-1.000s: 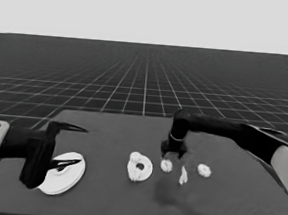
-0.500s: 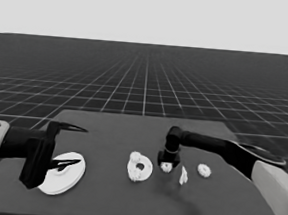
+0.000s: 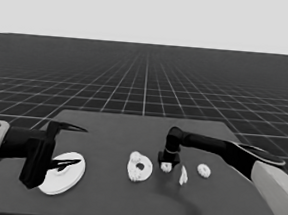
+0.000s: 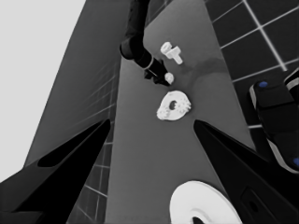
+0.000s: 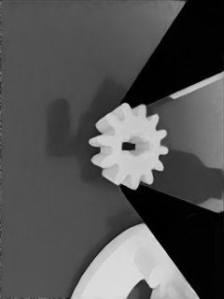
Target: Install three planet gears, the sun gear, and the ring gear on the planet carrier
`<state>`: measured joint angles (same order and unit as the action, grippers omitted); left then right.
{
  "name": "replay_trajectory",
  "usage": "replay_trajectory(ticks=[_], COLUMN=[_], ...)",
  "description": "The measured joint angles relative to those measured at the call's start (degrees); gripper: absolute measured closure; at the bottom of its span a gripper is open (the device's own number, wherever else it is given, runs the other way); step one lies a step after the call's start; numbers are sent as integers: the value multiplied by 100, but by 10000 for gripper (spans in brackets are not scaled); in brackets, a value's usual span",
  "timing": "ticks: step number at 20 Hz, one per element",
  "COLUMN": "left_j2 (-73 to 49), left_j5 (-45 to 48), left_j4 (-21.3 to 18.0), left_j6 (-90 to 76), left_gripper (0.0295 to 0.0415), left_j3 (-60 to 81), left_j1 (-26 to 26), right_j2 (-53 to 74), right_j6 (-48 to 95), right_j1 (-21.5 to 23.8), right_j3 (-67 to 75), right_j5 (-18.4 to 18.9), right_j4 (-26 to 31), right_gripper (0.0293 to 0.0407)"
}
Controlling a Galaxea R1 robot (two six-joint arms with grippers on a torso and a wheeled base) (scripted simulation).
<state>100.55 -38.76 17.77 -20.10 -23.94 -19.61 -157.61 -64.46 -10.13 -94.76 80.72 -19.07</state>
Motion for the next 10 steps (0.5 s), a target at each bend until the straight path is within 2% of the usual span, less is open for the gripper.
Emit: replay_trajectory(ticks=[4, 5, 7, 10], left_j2=[0, 0, 0, 0], left_j5=[0, 0, 0, 0], left_j4=[0, 0, 0, 0], left_j6=[0, 0, 0, 0], left_gripper=[326, 326, 326, 326], left_j3=[0, 0, 0, 0], left_j1=[0, 0, 0, 0], right_j2=[0, 174, 268, 284], right_j6=[0, -234, -377, -404], right_j1=[0, 346, 851, 1051], right_j3=[0, 477, 761, 814], right_j5=[0, 279, 482, 551], right_j4=[0, 334, 726, 908], right_gripper=[387, 387, 387, 387])
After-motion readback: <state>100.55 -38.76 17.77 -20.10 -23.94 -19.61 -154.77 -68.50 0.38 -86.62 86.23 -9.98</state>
